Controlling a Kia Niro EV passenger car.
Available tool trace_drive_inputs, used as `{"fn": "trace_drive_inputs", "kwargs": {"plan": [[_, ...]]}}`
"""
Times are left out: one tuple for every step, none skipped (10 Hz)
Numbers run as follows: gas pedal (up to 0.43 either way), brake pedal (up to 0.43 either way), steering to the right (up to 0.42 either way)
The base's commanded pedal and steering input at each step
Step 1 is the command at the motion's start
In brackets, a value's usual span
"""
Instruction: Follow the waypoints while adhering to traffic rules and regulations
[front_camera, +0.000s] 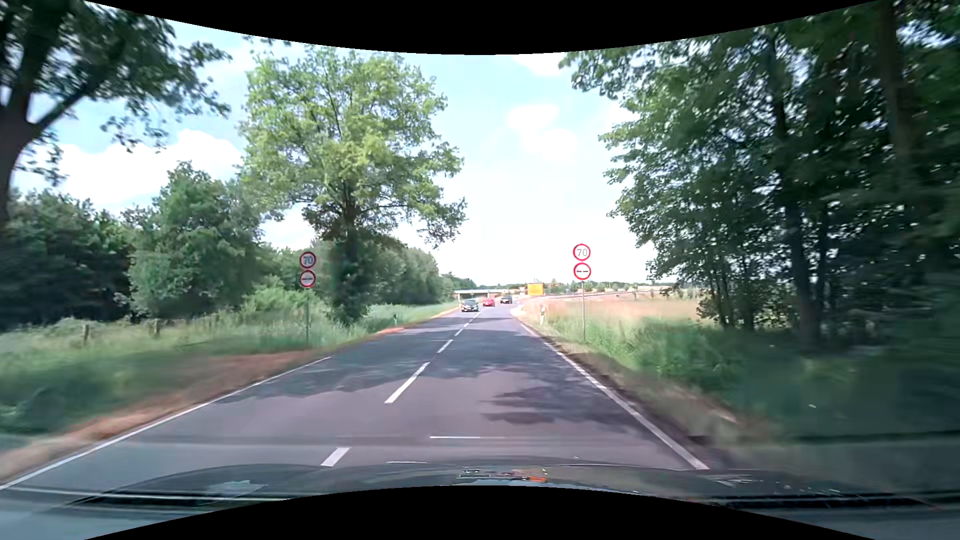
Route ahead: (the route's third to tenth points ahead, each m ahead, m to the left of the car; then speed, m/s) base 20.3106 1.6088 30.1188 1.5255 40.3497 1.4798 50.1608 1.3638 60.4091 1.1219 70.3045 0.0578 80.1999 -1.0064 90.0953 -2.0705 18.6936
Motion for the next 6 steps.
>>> {"fn": "trace_drive_inputs", "kwargs": {"plan": [[0.039, 0.000, 0.000], [0.039, 0.000, 0.000], [0.039, 0.000, 0.000], [0.047, 0.000, 0.000], [0.079, 0.000, 0.000], [0.079, 0.000, 0.000]]}}
